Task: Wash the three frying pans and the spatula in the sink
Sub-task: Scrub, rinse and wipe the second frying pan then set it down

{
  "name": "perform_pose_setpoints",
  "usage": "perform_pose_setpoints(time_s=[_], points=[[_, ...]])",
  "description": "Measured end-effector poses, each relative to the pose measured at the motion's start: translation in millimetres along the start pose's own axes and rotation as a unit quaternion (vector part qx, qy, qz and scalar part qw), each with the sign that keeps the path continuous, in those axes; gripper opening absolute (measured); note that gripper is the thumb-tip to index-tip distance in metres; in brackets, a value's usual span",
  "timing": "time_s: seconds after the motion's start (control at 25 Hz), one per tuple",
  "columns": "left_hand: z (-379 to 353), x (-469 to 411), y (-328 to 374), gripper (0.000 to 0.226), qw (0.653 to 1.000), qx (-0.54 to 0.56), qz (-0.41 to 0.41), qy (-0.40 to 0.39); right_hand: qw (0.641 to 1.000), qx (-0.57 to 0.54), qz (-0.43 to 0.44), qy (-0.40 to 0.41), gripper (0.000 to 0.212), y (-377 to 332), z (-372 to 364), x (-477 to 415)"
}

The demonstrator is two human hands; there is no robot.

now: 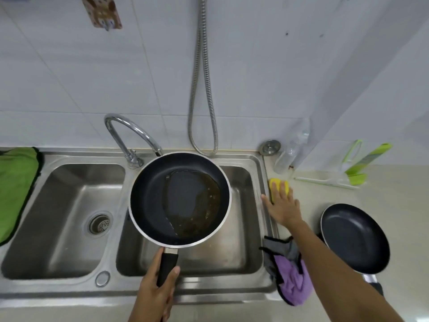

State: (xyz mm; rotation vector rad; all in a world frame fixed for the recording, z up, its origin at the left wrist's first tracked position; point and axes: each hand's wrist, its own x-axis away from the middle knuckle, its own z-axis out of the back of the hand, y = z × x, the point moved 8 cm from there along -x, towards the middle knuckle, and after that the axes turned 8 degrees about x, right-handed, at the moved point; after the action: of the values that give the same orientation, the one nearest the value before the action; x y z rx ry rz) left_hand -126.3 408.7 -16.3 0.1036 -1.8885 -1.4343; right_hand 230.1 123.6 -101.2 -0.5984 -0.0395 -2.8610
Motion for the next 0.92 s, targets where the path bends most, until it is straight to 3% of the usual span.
perform_pose_setpoints(time_s=[0.16, 0.28, 0.32, 0.4, 0.48, 0.52, 0.6, 0.68, 0.76, 0.92], points=[[-16.9, 5.2, -6.6, 0.063, 1.0, -0.021, 0.002, 0.01, 1.0, 0.002, -0.002, 0.024, 0.082, -6.4, 26.4, 4.5], [-33.7, 10.4, 3.2, 0.064, 0.999, -0.04, -0.02, -0.011, 0.987, -0.031, 0.011, 0.156, 0.082, -39.0, 58.7, 61.7], [-37.9, 11.2, 6.1, 0.064, 0.999, -0.045, -0.026, -0.012, 0.977, -0.06, 0.04, 0.2, 0.079, -59.1, 63.8, 88.9], [-48.5, 11.6, 8.5, 0.067, 0.998, -0.041, -0.037, -0.005, 0.957, -0.181, 0.075, 0.214, 0.062, -92.5, 58.6, 148.5], [-59.2, 7.9, 8.8, 0.066, 0.998, -0.011, -0.054, 0.009, 0.932, -0.327, 0.036, 0.153, 0.032, -111.2, 31.8, 196.1], [-66.3, 5.2, 8.6, 0.064, 0.998, -0.006, -0.065, 0.008, 0.912, -0.402, 0.006, 0.087, 0.03, -120.4, 17.0, 214.2], [-82.1, -2.0, 7.1, 0.064, 0.996, -0.029, -0.086, 0.004, 0.855, -0.51, -0.043, -0.084, 0.058, -141.8, -22.9, 237.9], [-94.9, -6.5, 2.0, 0.069, 0.996, -0.016, -0.093, 0.004, 0.8, -0.563, -0.051, -0.201, 0.06, -159.5, -37.7, 255.2], [-106.3, -5.7, -4.8, 0.067, 0.996, 0.01, -0.089, 0.004, 0.808, -0.545, -0.049, -0.22, 0.061, -163.7, -32.2, 263.9], [-117.5, 0.1, -25.3, 0.039, 0.998, 0.034, -0.058, -0.018, 0.862, -0.481, -0.014, -0.162, 0.057, -154.5, -24.3, 266.4]])
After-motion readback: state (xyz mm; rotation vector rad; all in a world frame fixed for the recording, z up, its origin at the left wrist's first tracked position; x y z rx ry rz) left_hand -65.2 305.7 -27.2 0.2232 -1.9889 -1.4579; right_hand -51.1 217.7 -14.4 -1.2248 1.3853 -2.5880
